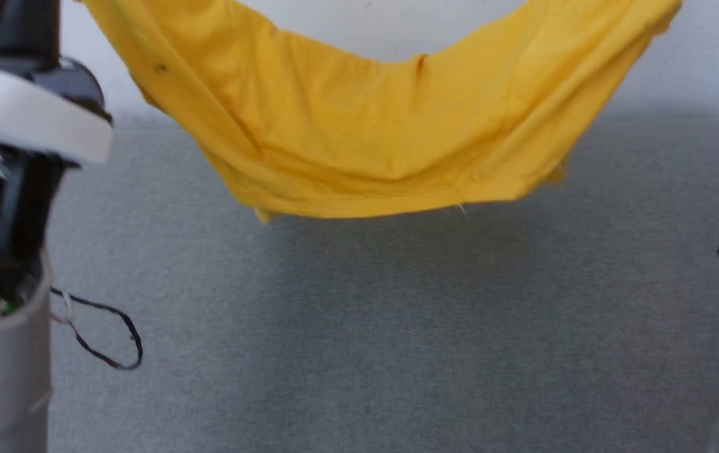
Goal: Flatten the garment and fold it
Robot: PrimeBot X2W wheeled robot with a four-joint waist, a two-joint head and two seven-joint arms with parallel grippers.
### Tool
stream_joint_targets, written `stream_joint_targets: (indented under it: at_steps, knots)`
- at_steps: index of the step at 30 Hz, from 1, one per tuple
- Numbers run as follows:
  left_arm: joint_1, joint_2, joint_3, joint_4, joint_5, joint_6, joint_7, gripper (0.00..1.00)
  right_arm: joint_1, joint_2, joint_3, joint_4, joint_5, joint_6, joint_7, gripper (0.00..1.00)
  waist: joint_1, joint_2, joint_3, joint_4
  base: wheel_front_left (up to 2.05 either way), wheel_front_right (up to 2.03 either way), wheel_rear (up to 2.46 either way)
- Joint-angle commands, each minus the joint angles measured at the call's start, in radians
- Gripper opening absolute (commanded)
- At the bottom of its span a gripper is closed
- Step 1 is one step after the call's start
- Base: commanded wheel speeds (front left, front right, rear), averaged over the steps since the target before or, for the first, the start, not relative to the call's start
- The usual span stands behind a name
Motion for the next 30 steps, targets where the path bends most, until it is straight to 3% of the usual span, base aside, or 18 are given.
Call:
stream_joint_targets:
  at_steps: [1, 9, 14, 17, 21, 30]
  knots:
    - [-0.034, 0.008, 0.005, 0.003, -0.003, 0.013, 0.021, 0.0, -0.033, 0.007, -0.007, 0.016, 0.019, -0.001, 0.019, 0.0, 0.0001, 0.0, -0.019, -0.034, 0.0, 0.0, 0.0]
    - [-0.188, 0.048, -0.02, 0.081, -0.013, 0.043, 0.174, 0.0, -0.199, 0.029, -0.06, 0.157, 0.039, -0.001, 0.158, 0.0, 0.0001, 0.0, 0.062, -0.06, 0.0, 0.0, 0.0]
    - [-0.31, 0.062, -0.055, 0.214, 0.028, 0.045, 0.202, 0.0, -0.304, 0.029, -0.056, 0.284, -0.011, -0.001, 0.138, 0.0, 0.0001, 0.0, 0.169, -0.073, 0.0, 0.0, 0.0]
    - [-0.419, 0.054, -0.057, 0.297, 0.054, 0.051, 0.174, 0.0, -0.399, 0.032, -0.044, 0.365, -0.05, -0.001, 0.09, 0.0, 0.0001, 0.0, 0.248, -0.08, 0.0, 0.0, 0.0]
    - [-0.581, 0.04, -0.063, 0.397, 0.08, 0.028, 0.095, 0.0, -0.534, 0.033, -0.033, 0.461, -0.101, -0.001, 0.018, 0.0, 0.0001, 0.0, 0.336, -0.083, 0.0, 0.0, 0.0]
    - [-0.789, -0.006, -0.025, 0.564, 0.078, 0.002, -0.097, 0.0, -0.699, 0.016, -0.028, 0.608, -0.147, -0.001, -0.093, 0.0, 0.0001, 0.0, 0.427, -0.082, 0.0, 0.0, 0.0]
